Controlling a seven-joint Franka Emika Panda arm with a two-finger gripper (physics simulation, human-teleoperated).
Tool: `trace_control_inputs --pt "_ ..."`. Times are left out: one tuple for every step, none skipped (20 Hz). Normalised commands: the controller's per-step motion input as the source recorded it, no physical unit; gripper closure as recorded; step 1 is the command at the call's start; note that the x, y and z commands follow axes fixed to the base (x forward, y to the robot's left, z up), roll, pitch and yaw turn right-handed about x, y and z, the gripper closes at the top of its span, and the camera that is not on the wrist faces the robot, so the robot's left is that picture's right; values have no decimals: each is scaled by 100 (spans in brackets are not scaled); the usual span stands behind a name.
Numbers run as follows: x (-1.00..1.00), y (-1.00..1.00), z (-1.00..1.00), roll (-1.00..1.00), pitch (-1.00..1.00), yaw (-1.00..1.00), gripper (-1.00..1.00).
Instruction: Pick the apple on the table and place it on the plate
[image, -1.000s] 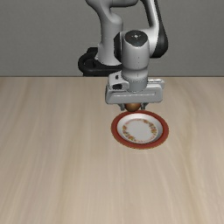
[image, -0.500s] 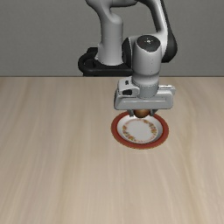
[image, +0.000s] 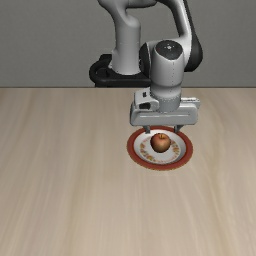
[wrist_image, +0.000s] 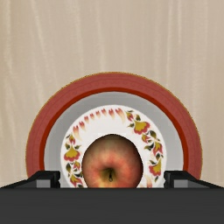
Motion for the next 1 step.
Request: trace_control_inputs --pt "0 0 0 0 0 0 -100"
